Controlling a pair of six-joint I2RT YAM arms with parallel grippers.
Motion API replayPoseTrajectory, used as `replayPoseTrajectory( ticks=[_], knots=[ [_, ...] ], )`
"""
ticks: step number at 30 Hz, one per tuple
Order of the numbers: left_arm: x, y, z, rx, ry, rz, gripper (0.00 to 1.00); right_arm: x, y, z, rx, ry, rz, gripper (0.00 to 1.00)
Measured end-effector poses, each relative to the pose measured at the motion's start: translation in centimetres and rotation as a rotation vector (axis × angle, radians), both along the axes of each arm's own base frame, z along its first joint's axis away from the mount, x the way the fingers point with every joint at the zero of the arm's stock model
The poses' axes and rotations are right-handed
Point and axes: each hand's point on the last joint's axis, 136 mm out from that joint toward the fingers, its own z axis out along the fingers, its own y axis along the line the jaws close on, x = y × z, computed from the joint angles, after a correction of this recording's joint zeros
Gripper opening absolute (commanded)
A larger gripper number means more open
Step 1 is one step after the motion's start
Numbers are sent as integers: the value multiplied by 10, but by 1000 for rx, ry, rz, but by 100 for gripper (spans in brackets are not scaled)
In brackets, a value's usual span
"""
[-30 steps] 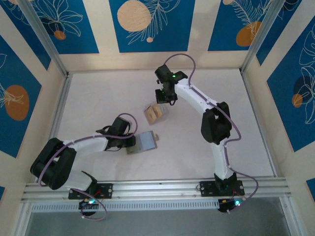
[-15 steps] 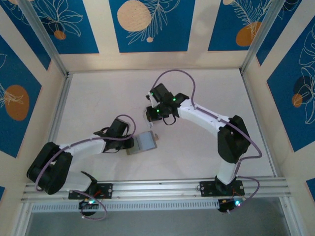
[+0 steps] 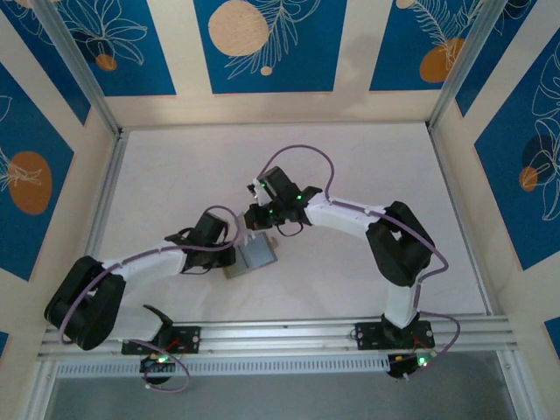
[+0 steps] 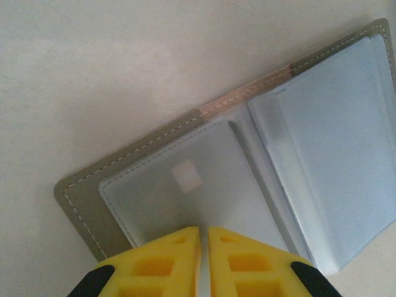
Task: Put the credit cards into the card holder
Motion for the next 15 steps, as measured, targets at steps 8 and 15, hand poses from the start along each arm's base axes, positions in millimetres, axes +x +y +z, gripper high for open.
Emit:
replayPoseTrajectory(
  ticks=[8, 15],
  knots=[
    [0, 1, -1, 3, -1, 1, 12, -11, 4, -42, 11, 61, -18, 0],
    [0, 1, -1, 5, -2, 2, 12, -9, 6, -47, 23, 49, -40, 0]
  ],
)
